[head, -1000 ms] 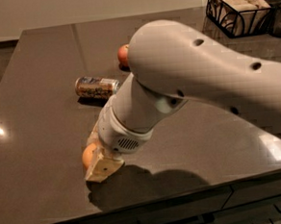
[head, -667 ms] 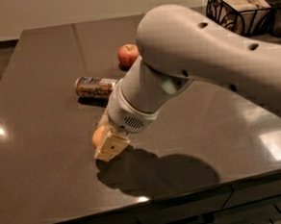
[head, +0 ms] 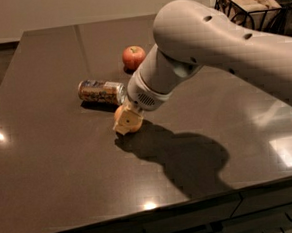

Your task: Move orange near orange can

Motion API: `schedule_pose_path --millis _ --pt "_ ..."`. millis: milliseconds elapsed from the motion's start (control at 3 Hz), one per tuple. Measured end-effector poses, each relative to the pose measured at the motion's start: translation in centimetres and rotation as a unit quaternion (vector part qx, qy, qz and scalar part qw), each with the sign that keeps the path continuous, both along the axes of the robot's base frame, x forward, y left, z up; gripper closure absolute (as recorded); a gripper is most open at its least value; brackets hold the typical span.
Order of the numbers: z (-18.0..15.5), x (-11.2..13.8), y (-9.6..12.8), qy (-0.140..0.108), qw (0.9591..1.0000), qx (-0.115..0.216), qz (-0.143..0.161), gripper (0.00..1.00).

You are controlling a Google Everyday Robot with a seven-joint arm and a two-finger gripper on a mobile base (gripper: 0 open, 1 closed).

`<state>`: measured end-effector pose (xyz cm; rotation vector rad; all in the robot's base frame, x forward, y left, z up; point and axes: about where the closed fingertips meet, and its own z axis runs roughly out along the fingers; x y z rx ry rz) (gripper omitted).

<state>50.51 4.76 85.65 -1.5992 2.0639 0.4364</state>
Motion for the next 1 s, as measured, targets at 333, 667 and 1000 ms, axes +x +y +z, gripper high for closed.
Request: schedule_pose_path --millis 333,667,1000 --pt "0.2 3.8 -1.7 -0.015 0.9986 0.007 -0.051 1.0" --pt "0.3 6.0 -2.8 -0.022 0.9967 0.007 -0.077 1.0" --pt "0.2 7.0 -3.6 -0.022 0.9957 0.01 -0.09 0.83"
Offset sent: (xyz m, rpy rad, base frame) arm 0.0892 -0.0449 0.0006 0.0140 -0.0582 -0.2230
